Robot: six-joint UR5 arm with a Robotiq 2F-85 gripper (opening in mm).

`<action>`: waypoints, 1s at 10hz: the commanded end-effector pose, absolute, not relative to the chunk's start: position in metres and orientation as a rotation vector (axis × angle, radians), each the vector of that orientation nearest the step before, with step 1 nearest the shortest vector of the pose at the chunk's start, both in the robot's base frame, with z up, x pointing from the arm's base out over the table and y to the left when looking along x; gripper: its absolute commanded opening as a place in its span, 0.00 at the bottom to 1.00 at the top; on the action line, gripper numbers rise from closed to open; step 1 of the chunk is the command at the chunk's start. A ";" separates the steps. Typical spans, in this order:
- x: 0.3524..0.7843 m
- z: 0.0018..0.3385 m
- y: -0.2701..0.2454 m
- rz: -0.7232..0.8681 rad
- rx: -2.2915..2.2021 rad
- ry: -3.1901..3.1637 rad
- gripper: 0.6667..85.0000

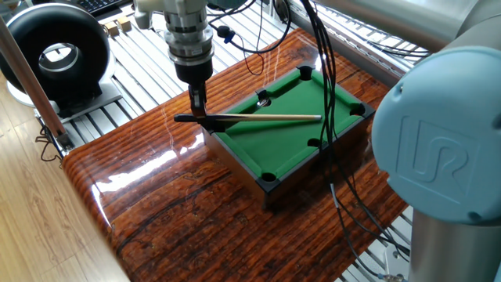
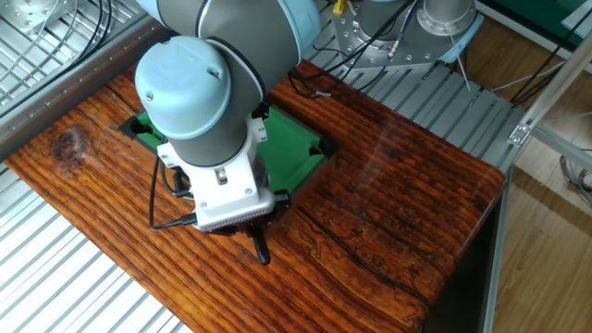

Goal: Hit the pool ball

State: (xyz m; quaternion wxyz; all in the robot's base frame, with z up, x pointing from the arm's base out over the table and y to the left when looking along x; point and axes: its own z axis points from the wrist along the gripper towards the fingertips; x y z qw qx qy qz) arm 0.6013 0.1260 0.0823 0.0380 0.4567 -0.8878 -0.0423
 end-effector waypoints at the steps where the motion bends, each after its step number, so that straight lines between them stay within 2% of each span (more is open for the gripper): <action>1: 0.601 0.084 0.128 -0.145 1.395 -2.729 0.00; 10: 0.607 0.089 0.114 -0.082 1.406 -2.722 0.00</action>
